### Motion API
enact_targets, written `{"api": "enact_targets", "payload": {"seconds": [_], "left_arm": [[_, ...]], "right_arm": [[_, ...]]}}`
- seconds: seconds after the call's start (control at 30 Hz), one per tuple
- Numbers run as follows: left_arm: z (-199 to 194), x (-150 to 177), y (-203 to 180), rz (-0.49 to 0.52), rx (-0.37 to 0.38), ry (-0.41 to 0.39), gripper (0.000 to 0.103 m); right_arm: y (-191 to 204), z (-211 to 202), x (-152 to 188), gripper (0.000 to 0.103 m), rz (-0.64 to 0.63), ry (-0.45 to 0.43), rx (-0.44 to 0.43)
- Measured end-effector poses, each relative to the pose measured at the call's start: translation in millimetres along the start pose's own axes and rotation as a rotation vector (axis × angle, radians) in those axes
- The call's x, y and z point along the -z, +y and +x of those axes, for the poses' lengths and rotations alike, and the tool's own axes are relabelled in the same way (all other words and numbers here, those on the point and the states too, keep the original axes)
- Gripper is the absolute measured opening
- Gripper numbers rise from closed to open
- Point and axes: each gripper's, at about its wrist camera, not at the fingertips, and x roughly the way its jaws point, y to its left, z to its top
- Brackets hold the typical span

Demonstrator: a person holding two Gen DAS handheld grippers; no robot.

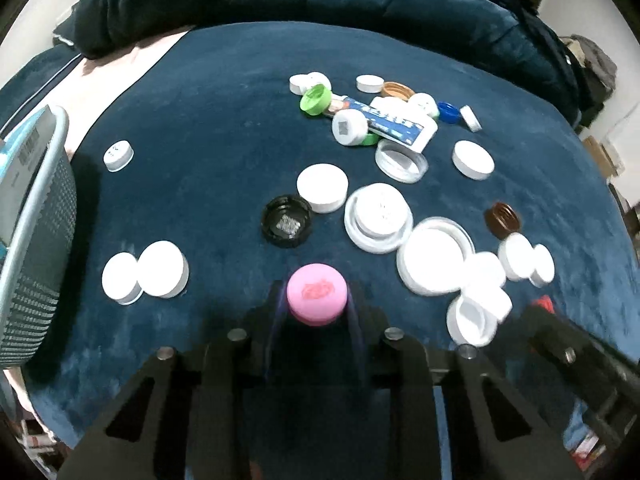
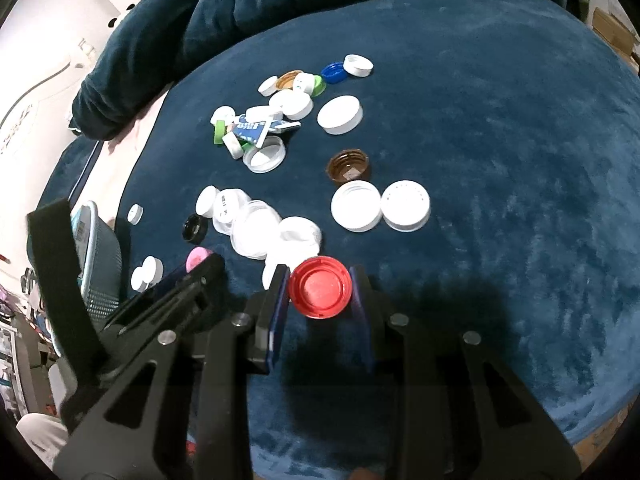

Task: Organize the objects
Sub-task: 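Grasp the red cap with the right gripper while the left gripper grasps the pink cap, then lower both caps into the grey basket and open both grippers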

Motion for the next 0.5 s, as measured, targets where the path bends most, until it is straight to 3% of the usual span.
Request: {"api": "enact_targets", "payload": {"seconds": [0.23,0.5], "left_arm": [[-45,8,21,-0.009,0.044,-0.051,0.030],[-98,10,74,-0.062,-0.003,-0.131,0.030]], "right_arm": [[30,-2,2,0.031,-0.041,-0.011,-0.021],[86,-1,8,0.031,-0.127,-0.006,-0.054]]}}
